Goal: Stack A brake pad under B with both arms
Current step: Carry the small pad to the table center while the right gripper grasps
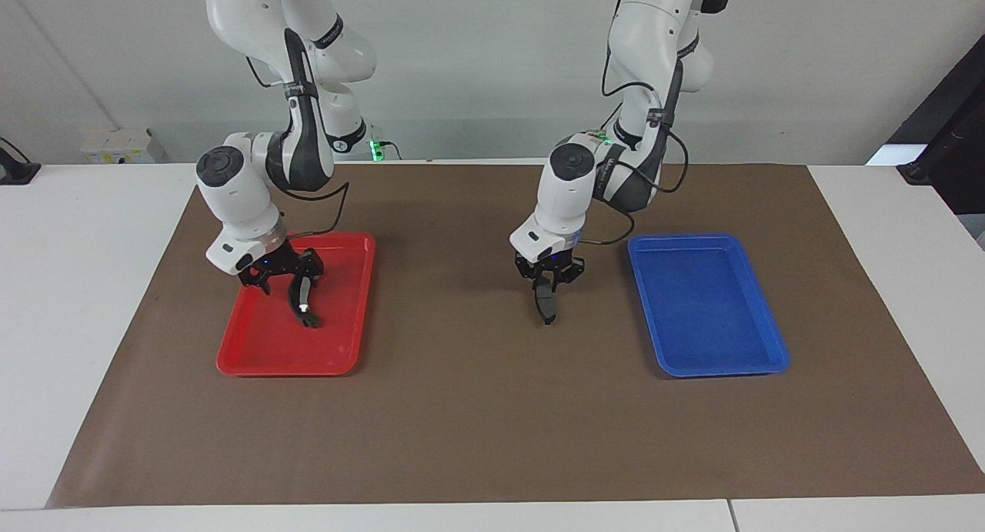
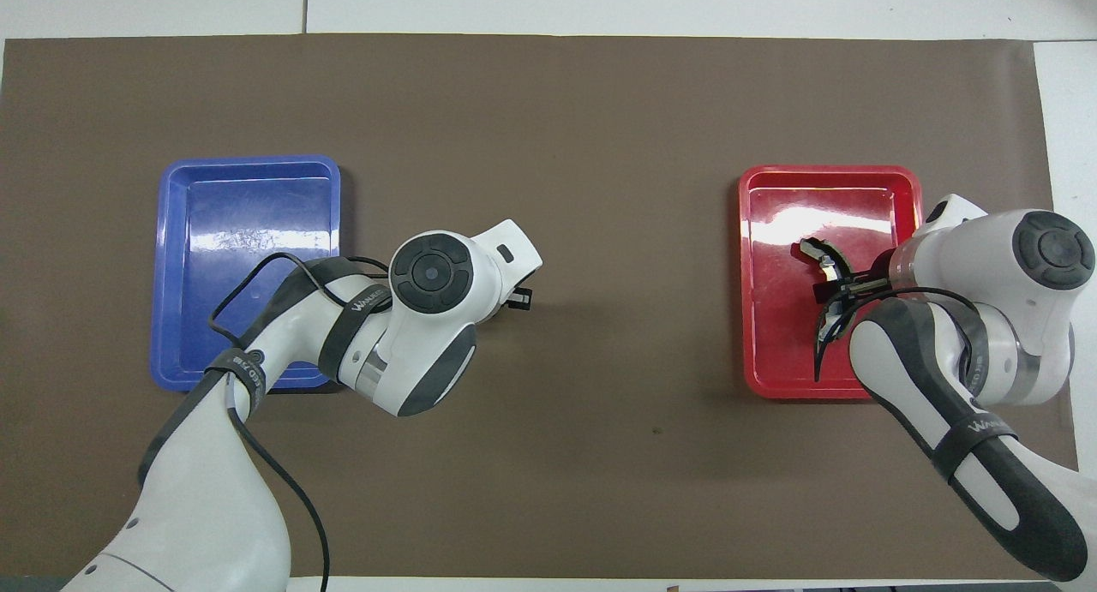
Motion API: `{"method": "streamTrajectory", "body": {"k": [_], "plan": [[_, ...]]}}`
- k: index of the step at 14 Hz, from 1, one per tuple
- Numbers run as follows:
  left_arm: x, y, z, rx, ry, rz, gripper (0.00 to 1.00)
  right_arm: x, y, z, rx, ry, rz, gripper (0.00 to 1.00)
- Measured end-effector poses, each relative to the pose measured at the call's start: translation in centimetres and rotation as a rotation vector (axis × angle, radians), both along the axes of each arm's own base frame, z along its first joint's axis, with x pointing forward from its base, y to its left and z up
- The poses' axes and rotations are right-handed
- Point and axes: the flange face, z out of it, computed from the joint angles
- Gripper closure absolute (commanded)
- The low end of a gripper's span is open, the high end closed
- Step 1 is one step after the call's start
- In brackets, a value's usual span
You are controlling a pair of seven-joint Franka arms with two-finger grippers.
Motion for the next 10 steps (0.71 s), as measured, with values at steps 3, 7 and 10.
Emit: {"method": "streamTrajectory", "body": {"k": [3, 7, 10], "plan": [[-0.5, -1.1, -0.7, 0.001, 0.000, -0.023, 0.03, 0.1, 0.1, -0.9, 0.005, 0.002, -0.005, 0.04], [-1.9, -2.8, -0.8, 0.000, 0.000, -0.057, 0.00, 0.1, 0.1, -1.2, 0.005, 0.006, -0.005, 0.32], [-0.9, -1.8, 0.4, 0.006, 0.000, -0.035, 0.00, 0.1, 0.1, -1.2, 0.006, 0.006, -0.005, 0.76]]}}
